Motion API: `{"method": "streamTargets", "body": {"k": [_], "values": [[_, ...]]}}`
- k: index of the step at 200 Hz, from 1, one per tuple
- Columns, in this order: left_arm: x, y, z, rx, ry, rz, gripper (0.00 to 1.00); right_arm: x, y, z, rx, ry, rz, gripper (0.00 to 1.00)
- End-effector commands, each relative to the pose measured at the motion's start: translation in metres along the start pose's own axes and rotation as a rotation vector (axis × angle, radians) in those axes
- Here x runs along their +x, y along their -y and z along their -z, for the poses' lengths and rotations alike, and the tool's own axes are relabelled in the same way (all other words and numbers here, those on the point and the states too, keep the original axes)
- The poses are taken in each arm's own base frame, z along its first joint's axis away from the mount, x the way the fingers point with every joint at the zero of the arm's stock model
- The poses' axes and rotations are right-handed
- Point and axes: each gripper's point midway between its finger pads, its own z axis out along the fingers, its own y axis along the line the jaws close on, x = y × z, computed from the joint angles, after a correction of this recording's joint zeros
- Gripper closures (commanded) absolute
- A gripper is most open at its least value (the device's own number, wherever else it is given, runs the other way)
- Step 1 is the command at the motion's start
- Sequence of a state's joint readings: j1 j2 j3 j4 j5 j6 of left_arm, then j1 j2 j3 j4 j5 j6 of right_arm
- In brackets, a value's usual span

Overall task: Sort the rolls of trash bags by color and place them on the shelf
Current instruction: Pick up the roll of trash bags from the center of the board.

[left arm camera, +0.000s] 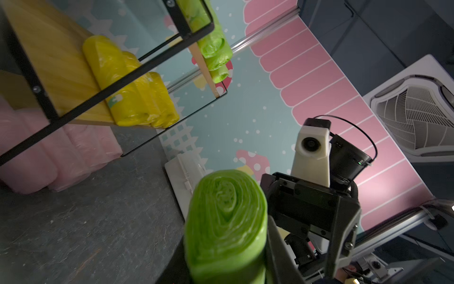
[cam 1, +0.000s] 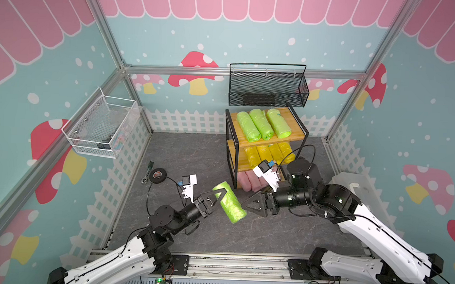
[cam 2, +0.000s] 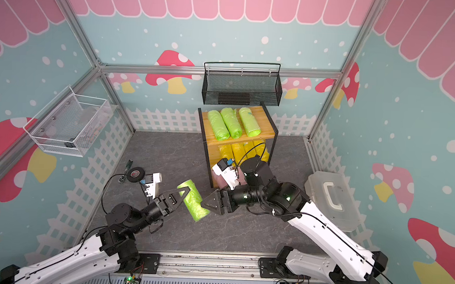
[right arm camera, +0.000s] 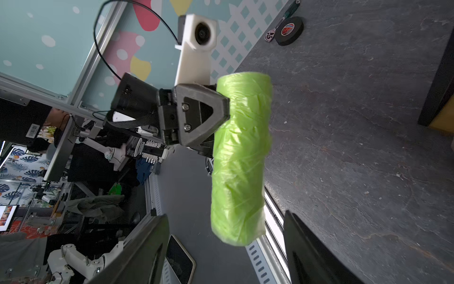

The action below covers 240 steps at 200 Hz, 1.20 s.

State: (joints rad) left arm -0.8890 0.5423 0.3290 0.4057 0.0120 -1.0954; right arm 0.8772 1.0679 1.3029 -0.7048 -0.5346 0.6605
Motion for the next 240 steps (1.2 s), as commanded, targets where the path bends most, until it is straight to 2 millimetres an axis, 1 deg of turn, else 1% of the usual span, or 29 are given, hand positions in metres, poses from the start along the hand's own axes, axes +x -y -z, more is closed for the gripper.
{"method": "streamTargets", "body": {"k": [1, 20, 32, 47, 65, 95, 132, 179, 202, 240], "values": [[-0.021, -0.013, 0.010, -0.015, 0.156, 0.125, 1.00, -0.005, 0.011, -0.007, 0.023, 0.057, -0.045, 0.23], [-0.025, -0.027, 0.017, -0.031, 0.212, 0.182, 1.00, -0.004, 0.022, -0.020, 0.011, 0.080, -0.118, 0.22], [-0.028, -0.031, 0.022, -0.036, 0.237, 0.203, 1.00, -0.004, 0.029, -0.027, 0.004, 0.111, -0.160, 0.22], [-0.031, -0.030, 0.025, -0.040, 0.251, 0.207, 1.00, -0.006, 0.037, -0.031, -0.002, 0.164, -0.193, 0.22], [-0.032, -0.027, 0.026, -0.046, 0.248, 0.200, 1.00, -0.004, 0.043, -0.038, 0.003, 0.162, -0.218, 0.22], [-0.031, -0.028, 0.024, -0.040, 0.241, 0.207, 1.00, -0.007, 0.040, -0.049, -0.021, 0.139, -0.236, 0.20], [-0.031, -0.028, 0.022, -0.042, 0.241, 0.207, 1.00, -0.013, 0.029, -0.057, -0.071, 0.136, -0.241, 0.18], [-0.032, -0.026, 0.020, -0.042, 0.244, 0.203, 1.00, 0.002, 0.037, -0.075, -0.040, 0.080, -0.278, 0.17], [-0.032, -0.026, 0.019, -0.039, 0.243, 0.205, 1.00, 0.006, 0.037, -0.083, -0.033, 0.057, -0.282, 0.17], [-0.033, -0.025, 0.019, -0.038, 0.245, 0.204, 1.00, 0.006, 0.032, -0.095, -0.040, 0.024, -0.273, 0.23]]}}
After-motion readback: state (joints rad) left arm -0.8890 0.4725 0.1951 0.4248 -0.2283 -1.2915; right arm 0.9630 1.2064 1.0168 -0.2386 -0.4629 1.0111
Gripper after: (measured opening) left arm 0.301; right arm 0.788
